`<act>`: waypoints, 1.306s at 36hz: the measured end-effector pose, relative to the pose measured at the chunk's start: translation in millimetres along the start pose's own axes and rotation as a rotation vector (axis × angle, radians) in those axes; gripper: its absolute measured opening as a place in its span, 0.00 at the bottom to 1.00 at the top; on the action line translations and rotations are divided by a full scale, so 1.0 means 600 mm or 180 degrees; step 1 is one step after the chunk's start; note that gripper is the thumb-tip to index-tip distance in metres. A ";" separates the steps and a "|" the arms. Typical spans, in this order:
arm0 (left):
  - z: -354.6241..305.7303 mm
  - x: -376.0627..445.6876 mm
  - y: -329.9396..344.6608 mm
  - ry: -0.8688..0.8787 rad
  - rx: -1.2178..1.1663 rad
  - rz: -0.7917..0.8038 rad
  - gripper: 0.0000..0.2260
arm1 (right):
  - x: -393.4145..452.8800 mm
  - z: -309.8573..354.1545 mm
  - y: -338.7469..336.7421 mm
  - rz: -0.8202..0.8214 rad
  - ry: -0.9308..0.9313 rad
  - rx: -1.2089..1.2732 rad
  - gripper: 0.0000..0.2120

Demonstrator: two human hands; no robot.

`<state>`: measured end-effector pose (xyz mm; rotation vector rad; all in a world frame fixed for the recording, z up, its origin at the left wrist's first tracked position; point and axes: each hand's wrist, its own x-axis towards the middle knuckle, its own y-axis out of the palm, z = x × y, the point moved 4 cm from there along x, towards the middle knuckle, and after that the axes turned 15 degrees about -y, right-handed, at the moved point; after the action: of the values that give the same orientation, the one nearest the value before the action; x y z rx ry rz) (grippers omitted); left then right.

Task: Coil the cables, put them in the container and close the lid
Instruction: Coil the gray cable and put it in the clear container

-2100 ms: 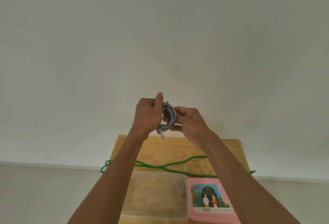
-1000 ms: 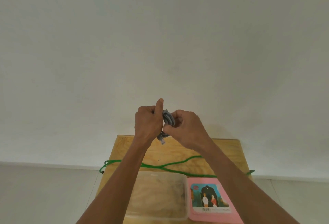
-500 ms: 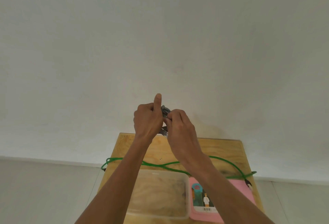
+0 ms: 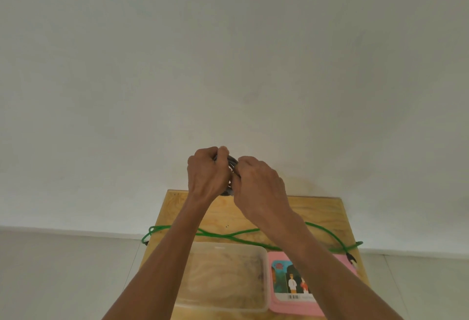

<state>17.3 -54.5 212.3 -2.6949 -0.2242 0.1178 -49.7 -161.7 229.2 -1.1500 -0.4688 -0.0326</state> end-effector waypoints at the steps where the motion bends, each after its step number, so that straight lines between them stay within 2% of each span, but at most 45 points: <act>1: 0.001 -0.001 0.002 -0.0009 -0.0038 0.0016 0.21 | -0.001 0.002 -0.001 0.0066 -0.0003 -0.0084 0.04; 5: -0.007 -0.006 0.008 0.0069 -0.0101 0.0009 0.22 | -0.006 -0.005 -0.005 0.0093 0.0134 -0.0090 0.08; 11: -0.010 -0.006 0.016 0.0234 -0.0058 -0.0008 0.20 | -0.011 -0.018 -0.006 -0.0137 0.0183 0.0103 0.08; 15: -0.005 -0.001 0.009 0.0451 0.0312 0.0007 0.23 | -0.015 -0.023 -0.012 -0.0083 0.0082 0.0133 0.07; 18: 0.001 0.000 0.004 0.0570 0.0359 0.0057 0.24 | -0.014 -0.030 -0.013 -0.0151 0.0011 0.0463 0.05; 22: 0.018 0.000 0.001 0.0389 0.0235 0.0157 0.24 | -0.018 -0.038 0.009 -0.0549 0.0095 0.1346 0.02; 24: 0.027 -0.003 0.001 0.0220 0.0135 0.0239 0.22 | -0.027 -0.034 0.028 -0.0736 0.0022 0.1620 0.05; 28: 0.046 -0.009 -0.003 -0.0037 -0.0093 0.0500 0.20 | -0.042 -0.029 0.051 -0.1274 -0.0126 0.1662 0.05; 33: 0.070 -0.012 -0.014 -0.0051 -0.0141 0.0661 0.23 | -0.052 -0.021 0.067 -0.1576 -0.0121 0.1614 0.05; 36: 0.088 -0.014 -0.020 -0.0207 -0.0482 0.0793 0.21 | -0.058 -0.011 0.084 -0.1780 0.0033 0.1580 0.06; 41: 0.127 -0.018 -0.038 -0.0416 -0.0681 0.0856 0.21 | -0.067 0.010 0.127 -0.1790 0.0437 0.1715 0.14; 47: 0.196 -0.017 -0.062 -0.0534 -0.0458 0.0885 0.23 | -0.083 0.036 0.186 -0.1642 0.0682 0.1726 0.11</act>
<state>-11.8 25.4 122.3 -2.8471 0.0981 0.4269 -73.2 -106.3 120.6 -0.4668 -0.5309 -0.4466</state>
